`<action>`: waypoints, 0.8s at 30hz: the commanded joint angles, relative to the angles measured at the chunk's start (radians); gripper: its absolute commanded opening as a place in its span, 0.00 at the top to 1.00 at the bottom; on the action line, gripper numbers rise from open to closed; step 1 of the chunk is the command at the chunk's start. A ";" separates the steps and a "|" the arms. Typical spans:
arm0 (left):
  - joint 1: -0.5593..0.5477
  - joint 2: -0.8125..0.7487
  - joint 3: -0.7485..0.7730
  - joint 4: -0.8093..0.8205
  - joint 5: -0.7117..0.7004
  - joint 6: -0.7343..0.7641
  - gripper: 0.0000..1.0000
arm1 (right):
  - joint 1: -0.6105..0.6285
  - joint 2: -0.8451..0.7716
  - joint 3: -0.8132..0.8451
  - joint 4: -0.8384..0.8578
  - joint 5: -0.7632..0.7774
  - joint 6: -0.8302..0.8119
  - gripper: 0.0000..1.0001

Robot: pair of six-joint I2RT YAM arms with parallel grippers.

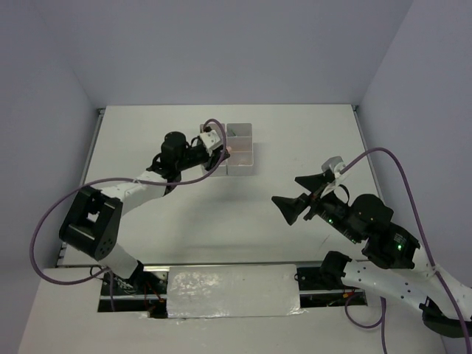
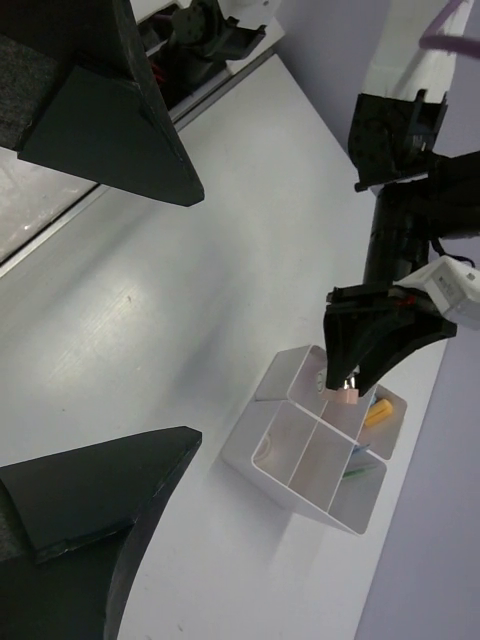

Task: Sort the stationery into containers
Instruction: Place the stapler at the center of the board.

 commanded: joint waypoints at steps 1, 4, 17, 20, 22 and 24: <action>0.025 0.038 0.021 0.094 0.041 0.070 0.98 | -0.004 0.014 0.041 -0.019 -0.005 -0.017 0.00; 0.047 0.058 0.016 0.137 0.064 0.042 0.97 | -0.003 0.040 0.070 -0.050 -0.003 -0.024 0.00; 0.097 0.167 0.012 0.245 0.093 -0.051 0.93 | -0.001 0.057 0.118 -0.067 0.014 -0.047 0.00; 0.097 0.136 0.000 0.233 0.090 -0.051 0.92 | -0.003 0.048 0.113 -0.064 0.014 -0.048 0.00; 0.097 0.116 -0.020 0.234 0.089 -0.051 0.91 | -0.003 0.046 0.109 -0.059 0.011 -0.051 0.00; 0.099 0.107 -0.030 0.240 0.077 -0.051 0.91 | -0.003 0.045 0.109 -0.057 0.003 -0.050 0.00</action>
